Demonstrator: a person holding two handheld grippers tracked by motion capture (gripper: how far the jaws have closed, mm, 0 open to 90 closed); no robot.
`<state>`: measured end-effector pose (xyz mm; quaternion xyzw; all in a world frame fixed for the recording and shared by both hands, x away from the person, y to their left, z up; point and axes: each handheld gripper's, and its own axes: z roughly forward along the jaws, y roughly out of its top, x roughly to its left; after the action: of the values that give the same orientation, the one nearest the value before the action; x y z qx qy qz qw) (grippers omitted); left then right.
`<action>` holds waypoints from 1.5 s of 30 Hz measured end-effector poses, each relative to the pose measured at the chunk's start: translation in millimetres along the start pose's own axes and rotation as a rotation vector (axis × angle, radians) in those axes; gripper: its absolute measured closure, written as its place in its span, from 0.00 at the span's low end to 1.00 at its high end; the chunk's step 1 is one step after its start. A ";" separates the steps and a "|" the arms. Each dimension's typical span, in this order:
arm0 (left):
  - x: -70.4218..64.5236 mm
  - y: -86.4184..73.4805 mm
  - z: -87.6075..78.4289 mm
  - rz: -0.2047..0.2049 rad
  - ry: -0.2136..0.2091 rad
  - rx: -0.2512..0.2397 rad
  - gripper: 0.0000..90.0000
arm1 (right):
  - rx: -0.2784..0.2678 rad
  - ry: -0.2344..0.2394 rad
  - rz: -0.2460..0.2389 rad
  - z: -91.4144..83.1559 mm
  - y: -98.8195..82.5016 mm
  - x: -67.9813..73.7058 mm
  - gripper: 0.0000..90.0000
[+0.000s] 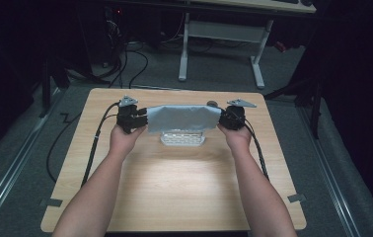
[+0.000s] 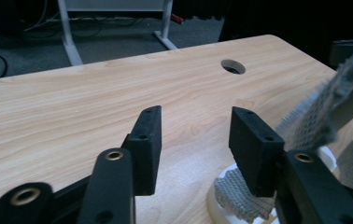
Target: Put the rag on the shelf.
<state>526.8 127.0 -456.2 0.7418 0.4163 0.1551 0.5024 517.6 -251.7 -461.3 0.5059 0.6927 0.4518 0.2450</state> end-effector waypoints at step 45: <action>-38.5 -136.7 -155.1 -0.059 0.031 -0.002 0.27 | -0.081 0.016 -0.174 -161.4 -89.4 46.3 0.23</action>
<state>339.8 213.1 -499.1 0.7261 0.4455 0.1521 0.5011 329.2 -277.2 -457.8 0.4299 0.7173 0.4603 0.2981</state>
